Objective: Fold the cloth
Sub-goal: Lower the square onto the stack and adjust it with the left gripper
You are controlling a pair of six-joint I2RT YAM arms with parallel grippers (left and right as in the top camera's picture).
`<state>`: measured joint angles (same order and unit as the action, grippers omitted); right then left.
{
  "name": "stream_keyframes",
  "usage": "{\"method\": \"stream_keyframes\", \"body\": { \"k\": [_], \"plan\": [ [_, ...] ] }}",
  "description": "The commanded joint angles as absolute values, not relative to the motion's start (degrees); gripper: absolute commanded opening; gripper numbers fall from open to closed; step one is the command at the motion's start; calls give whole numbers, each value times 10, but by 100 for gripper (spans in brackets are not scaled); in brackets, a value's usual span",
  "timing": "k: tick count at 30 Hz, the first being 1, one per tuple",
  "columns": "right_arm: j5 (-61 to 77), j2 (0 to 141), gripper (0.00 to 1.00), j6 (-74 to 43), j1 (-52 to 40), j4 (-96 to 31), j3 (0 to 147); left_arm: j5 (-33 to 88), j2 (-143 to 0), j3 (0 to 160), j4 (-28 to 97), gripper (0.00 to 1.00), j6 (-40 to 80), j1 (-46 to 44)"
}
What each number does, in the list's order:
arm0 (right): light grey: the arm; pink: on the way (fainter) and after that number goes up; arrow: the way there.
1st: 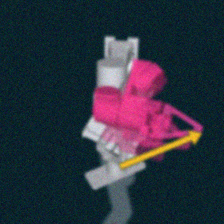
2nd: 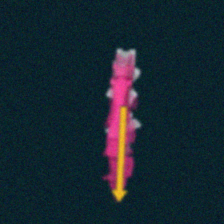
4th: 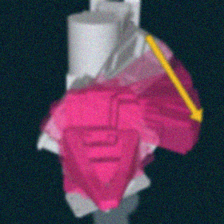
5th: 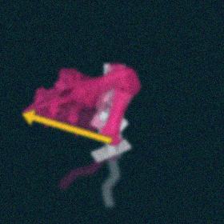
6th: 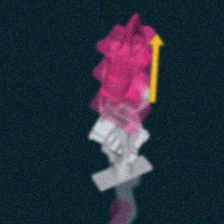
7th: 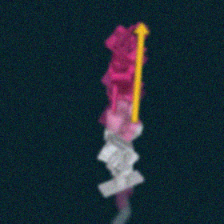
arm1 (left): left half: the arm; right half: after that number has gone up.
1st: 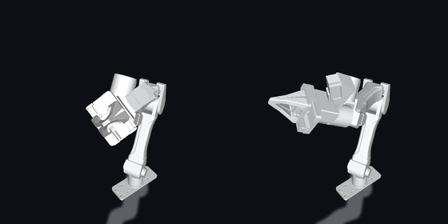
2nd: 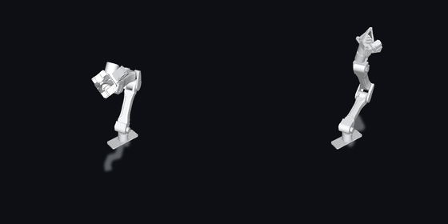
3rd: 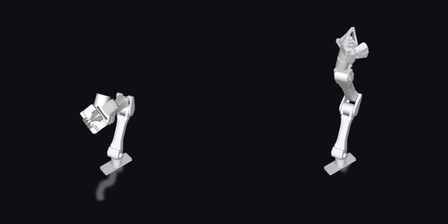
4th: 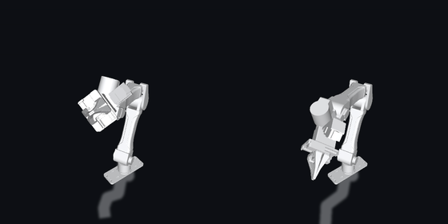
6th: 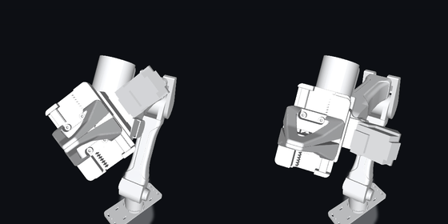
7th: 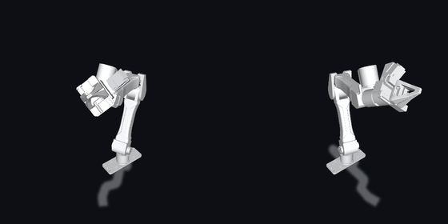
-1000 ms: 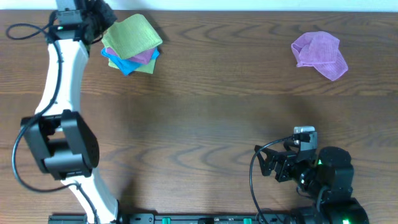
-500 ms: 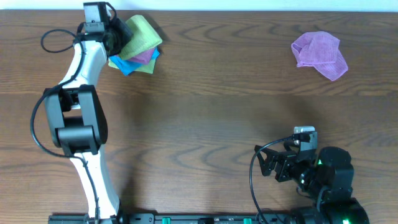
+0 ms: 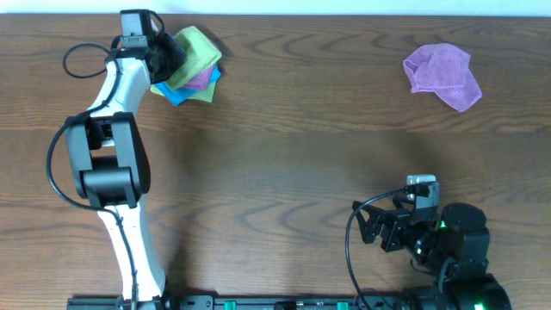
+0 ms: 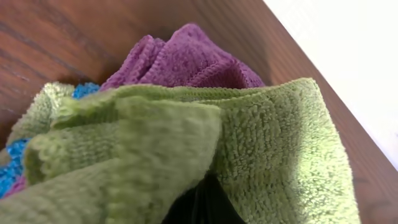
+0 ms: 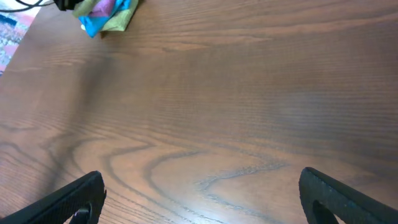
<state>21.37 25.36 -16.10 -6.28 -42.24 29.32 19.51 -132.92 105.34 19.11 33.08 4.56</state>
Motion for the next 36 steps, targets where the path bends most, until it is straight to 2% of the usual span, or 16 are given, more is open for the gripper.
{"method": "stream_keyframes", "body": {
  "k": [1, 3, 7, 9, 12, 13, 20, 36],
  "plan": [
    [212, 251, 99, -167, -59, -423, 290, 208, -1317, 1088, 214, 10, 290, 52],
    [212, 251, 99, -167, -59, -423, 290, 208, -1305, 1108, 238, 14, 265, 52],
    [212, 251, 99, -167, -59, -423, 290, 206, -1283, 1146, 283, 35, 235, 52],
    [212, 251, 99, -167, -59, -423, 290, 206, -1272, 1164, 307, 49, 224, 52],
    [212, 251, 99, -167, -59, -423, 290, 206, -1255, 1182, 342, 80, 206, 52],
    [212, 251, 99, -167, -59, -423, 290, 206, -1249, 1186, 354, 98, 202, 52],
    [212, 251, 99, -167, -59, -423, 290, 198, -1206, 1189, 431, 96, 151, 52],
    [212, 251, 99, -167, -59, -423, 290, 36, -1068, 1189, 662, 96, 75, 52]
  ]
}}
